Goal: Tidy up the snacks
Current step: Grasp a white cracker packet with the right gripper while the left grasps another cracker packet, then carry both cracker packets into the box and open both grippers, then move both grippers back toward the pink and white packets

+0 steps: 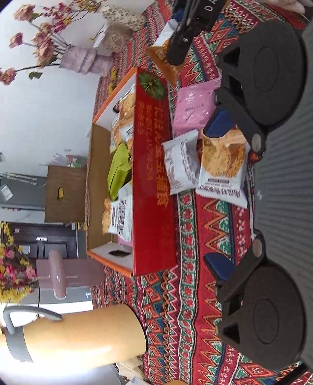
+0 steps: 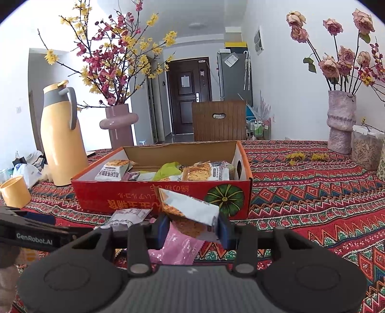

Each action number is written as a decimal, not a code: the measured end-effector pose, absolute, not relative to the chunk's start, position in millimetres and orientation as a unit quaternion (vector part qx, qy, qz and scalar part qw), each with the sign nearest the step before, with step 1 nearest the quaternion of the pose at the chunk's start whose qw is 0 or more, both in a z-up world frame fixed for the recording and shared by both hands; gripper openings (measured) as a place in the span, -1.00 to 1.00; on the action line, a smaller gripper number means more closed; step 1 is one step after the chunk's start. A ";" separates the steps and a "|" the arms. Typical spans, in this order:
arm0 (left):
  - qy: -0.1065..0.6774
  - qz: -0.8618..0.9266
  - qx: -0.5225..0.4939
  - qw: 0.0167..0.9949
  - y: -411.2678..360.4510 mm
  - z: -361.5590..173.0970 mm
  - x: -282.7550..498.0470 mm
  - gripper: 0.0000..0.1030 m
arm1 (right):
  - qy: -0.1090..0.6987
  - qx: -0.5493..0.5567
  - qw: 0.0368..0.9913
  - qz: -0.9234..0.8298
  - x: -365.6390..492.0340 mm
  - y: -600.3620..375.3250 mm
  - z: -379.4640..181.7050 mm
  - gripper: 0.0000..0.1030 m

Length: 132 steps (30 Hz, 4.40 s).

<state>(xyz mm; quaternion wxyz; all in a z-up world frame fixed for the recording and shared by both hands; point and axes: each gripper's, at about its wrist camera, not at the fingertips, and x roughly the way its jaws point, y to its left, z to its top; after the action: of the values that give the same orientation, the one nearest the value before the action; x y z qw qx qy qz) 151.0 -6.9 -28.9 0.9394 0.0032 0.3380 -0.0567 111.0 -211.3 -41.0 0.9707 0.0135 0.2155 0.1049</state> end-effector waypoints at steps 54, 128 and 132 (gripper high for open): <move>0.270 -0.054 0.016 0.961 -24.9 19.3 159.8 0.32 | 0.186 0.021 0.977 0.106 130.4 -220.2 -25.0 -0.19; 0.148 0.058 -0.083 0.984 3.4 61.3 220.6 1.00 | 0.127 0.011 0.983 0.129 219.7 -201.9 2.6 1.00; 0.154 0.043 -0.076 0.984 2.0 65.2 205.9 1.00 | 0.129 0.013 0.982 0.141 203.9 -200.5 7.4 1.00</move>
<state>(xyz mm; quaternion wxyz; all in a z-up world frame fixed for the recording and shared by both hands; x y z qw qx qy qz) 205.9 2.0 65.2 0.9843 -0.0761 0.1536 0.0427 203.9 -200.5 7.4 0.9815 0.0128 0.1291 0.1407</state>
